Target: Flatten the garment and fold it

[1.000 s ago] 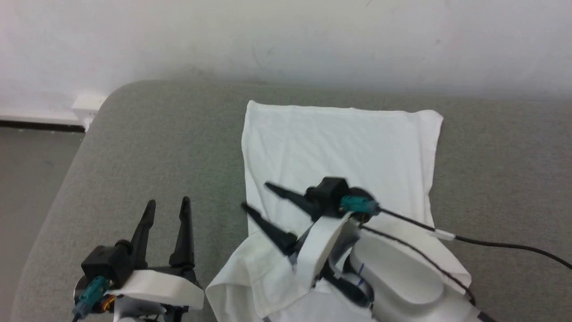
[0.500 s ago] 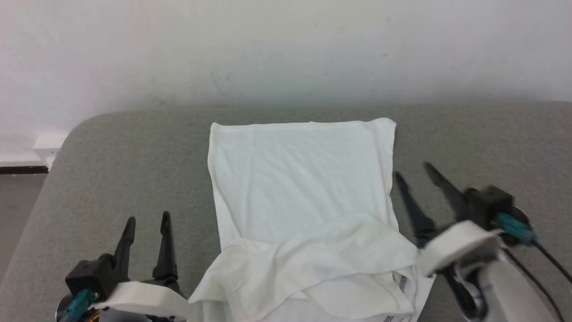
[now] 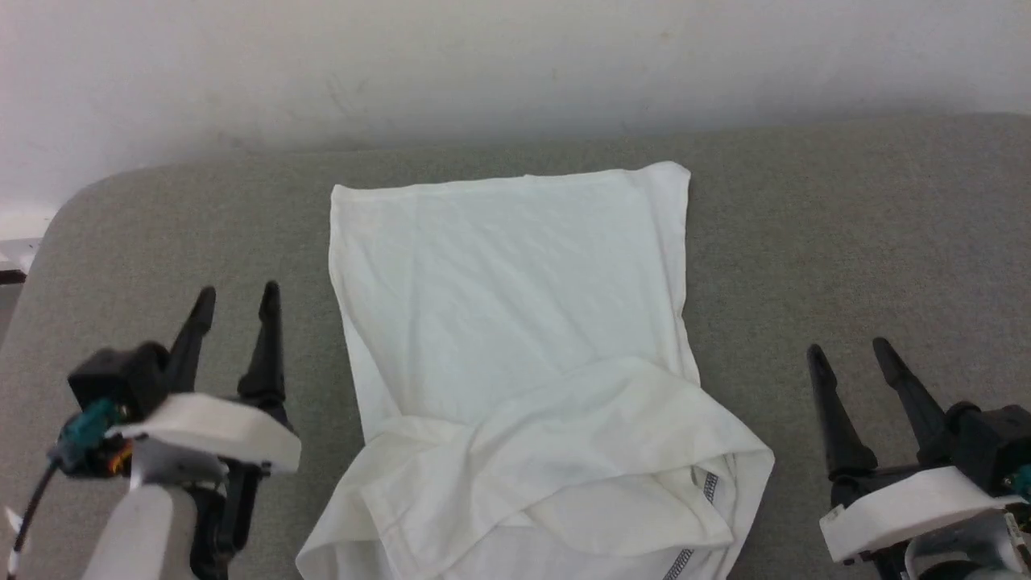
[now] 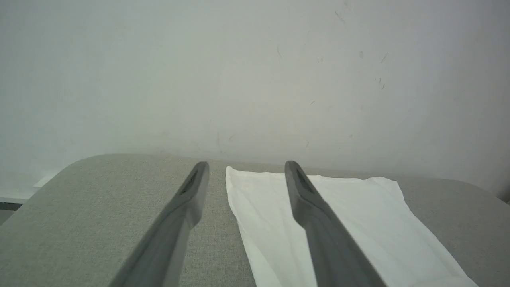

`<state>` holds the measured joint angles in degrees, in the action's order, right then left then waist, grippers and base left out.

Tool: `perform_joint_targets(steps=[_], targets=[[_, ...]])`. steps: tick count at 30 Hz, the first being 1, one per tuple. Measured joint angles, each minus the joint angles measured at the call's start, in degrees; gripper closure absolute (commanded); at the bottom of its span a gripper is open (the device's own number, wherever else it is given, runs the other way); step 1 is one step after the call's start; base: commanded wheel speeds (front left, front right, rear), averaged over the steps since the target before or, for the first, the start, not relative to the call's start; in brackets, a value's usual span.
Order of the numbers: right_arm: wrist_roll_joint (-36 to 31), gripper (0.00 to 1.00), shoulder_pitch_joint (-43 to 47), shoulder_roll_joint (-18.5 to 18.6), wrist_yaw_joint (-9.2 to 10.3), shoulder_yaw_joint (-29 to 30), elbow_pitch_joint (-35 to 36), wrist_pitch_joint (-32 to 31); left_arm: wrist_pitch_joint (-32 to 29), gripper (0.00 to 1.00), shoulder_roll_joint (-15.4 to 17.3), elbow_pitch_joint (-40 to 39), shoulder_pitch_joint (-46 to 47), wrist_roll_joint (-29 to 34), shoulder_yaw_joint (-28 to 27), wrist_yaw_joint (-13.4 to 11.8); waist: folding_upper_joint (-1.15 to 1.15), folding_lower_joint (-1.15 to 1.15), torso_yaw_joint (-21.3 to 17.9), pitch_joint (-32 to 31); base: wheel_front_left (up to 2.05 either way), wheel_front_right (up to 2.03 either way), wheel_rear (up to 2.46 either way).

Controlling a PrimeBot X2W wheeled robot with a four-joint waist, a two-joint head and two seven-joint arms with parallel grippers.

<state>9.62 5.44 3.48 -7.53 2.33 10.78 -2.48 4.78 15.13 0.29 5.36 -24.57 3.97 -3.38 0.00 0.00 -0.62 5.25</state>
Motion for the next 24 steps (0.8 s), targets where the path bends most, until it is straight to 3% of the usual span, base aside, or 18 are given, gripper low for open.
perform_joint_targets(steps=[8,13,19,24], targets=[[1.55,0.0,-1.29,-0.38,0.0,-1.37,1.85,0.7,-8.17,0.0,4.95,8.34,22.29,-2.42,0.1,4.93,0.0,0.01,-2.27,5.96,0.0,0.0,0.0],[2.89,0.0,-4.77,-0.42,0.0,-3.24,0.97,2.67,-17.53,0.0,7.56,18.78,35.9,-4.97,1.88,8.03,0.0,0.02,-4.24,10.26,0.0,0.0,0.0],[4.59,0.0,-7.65,-0.46,0.0,-6.64,-0.73,5.59,-29.38,0.0,12.0,30.69,47.52,-7.42,3.07,9.39,0.0,0.02,-7.59,15.2,0.0,0.0,0.0],[5.68,0.0,-9.06,-0.46,0.0,-8.51,-2.15,7.55,-40.63,0.0,15.08,38.06,51.3,-8.5,4.0,9.37,0.0,0.01,-10.96,18.84,0.0,0.0,0.0]])
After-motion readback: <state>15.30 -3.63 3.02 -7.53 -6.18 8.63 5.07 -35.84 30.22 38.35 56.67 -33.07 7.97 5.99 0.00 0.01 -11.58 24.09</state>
